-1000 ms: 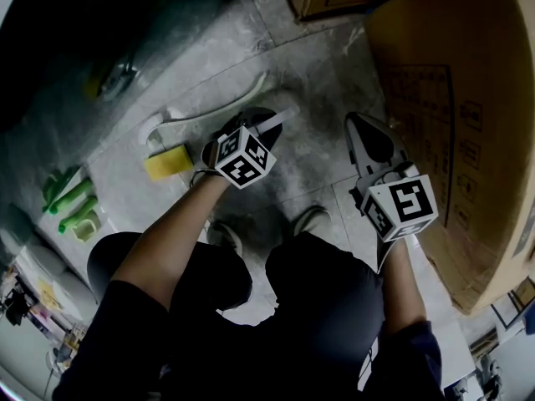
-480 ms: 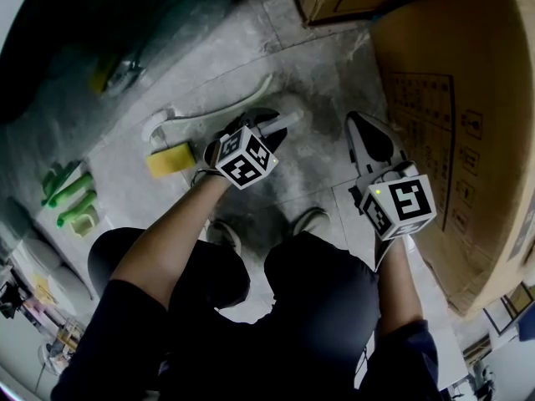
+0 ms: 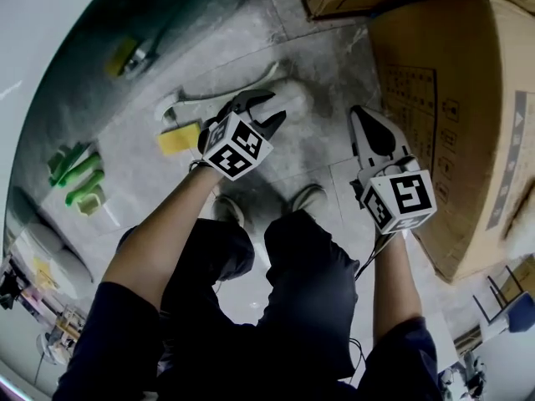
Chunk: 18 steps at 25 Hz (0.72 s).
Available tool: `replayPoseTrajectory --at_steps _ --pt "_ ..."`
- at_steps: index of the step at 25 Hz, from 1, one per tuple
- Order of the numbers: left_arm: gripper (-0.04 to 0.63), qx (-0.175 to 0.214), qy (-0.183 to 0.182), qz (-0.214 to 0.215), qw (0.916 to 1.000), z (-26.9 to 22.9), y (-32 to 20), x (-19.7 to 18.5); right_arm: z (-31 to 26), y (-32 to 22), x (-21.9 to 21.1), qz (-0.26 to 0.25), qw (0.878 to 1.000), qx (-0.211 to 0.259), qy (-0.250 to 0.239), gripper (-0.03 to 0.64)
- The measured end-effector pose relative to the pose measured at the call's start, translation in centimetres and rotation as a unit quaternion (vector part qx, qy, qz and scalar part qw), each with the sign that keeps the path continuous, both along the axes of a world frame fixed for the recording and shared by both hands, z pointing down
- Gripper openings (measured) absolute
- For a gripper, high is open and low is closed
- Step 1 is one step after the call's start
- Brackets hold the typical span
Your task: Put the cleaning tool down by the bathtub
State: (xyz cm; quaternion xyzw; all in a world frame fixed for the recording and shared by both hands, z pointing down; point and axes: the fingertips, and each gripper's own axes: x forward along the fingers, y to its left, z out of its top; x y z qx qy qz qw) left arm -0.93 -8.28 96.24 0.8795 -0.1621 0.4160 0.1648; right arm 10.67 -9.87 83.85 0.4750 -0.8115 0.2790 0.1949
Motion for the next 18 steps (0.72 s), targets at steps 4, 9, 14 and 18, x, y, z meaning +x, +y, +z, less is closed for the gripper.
replayPoseTrajectory --at_steps 4,9,14,18 --pt "0.179 0.016 0.009 -0.015 0.9997 -6.3 -1.5 -1.1 -5.1 -0.3 -0.8 -0.004 1.000 0.000 0.006 0.005" --pt "0.178 0.035 0.021 -0.028 0.9988 -15.3 -2.9 -2.2 -13.3 -0.4 -1.6 -0.007 1.000 0.002 0.014 0.005" --pt "0.178 0.053 0.038 -0.048 0.9967 -26.1 -3.3 -3.1 -23.1 -0.2 -2.5 -0.012 1.000 0.014 0.016 0.005" --pt "0.178 0.077 0.059 -0.064 0.9932 -35.5 -3.5 -3.7 -31.6 -0.3 -2.9 -0.015 0.999 0.039 0.023 0.005"
